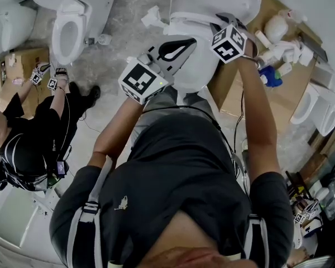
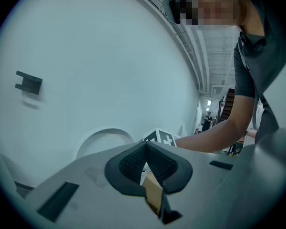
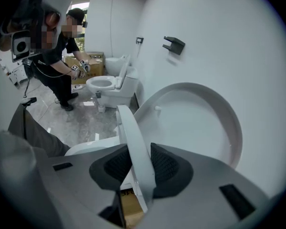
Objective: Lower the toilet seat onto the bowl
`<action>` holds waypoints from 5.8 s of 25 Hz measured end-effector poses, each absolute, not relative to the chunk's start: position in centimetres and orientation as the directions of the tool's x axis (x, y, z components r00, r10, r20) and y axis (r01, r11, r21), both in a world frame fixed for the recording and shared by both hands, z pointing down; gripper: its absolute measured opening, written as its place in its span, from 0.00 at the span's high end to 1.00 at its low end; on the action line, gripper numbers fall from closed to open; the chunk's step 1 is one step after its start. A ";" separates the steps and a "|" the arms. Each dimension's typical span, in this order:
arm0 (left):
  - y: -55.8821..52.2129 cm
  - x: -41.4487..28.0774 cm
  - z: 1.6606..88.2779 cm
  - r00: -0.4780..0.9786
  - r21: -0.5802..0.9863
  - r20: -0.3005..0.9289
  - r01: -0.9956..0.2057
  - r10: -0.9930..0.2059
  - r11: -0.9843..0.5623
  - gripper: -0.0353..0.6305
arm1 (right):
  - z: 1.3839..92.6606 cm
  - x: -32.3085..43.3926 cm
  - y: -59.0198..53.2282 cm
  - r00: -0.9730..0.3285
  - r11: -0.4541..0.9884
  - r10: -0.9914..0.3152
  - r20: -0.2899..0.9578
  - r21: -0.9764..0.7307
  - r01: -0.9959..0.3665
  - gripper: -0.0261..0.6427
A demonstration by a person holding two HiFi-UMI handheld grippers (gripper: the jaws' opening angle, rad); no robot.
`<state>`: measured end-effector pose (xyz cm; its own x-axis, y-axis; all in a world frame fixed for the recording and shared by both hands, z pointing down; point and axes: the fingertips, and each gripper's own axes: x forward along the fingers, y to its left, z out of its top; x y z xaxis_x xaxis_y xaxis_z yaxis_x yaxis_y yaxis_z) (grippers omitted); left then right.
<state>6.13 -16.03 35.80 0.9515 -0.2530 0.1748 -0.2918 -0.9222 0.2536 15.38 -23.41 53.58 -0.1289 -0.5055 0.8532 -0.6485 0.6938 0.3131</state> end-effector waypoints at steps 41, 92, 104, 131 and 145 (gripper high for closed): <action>-11.8 2.7 38.0 0.943 0.273 0.197 -0.316 -0.268 -0.909 0.94 | 62.1 6.3 -2.5 -0.225 0.888 -0.150 0.963 0.032 -0.458 0.72; -10.1 -2.9 46.8 0.888 0.338 0.340 -0.422 -0.309 -0.841 0.94 | 79.1 0.2 12.6 -0.198 0.860 0.304 0.932 -0.358 -0.365 0.59; -9.6 -3.0 49.7 0.878 0.367 0.375 -0.435 -0.298 -0.822 0.94 | 82.9 -0.4 14.3 -0.202 0.837 0.363 0.910 -0.413 -0.358 0.59; -9.5 -4.4 56.4 0.860 0.423 0.441 -0.452 -0.257 -0.786 0.94 | 90.6 -1.1 16.3 -0.250 0.744 0.478 0.842 -0.539 -0.395 0.59; -9.4 -5.2 59.5 0.855 0.448 0.464 -0.451 -0.230 -0.772 0.94 | 93.7 -1.2 16.7 -0.219 0.732 0.511 0.831 -0.555 -0.395 0.59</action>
<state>-5.21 -9.40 59.47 0.8554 -0.2303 0.4640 -0.4510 -0.7717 0.4484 -1.19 16.66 93.67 -0.2187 0.5114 0.8311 -0.3948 0.7325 -0.5546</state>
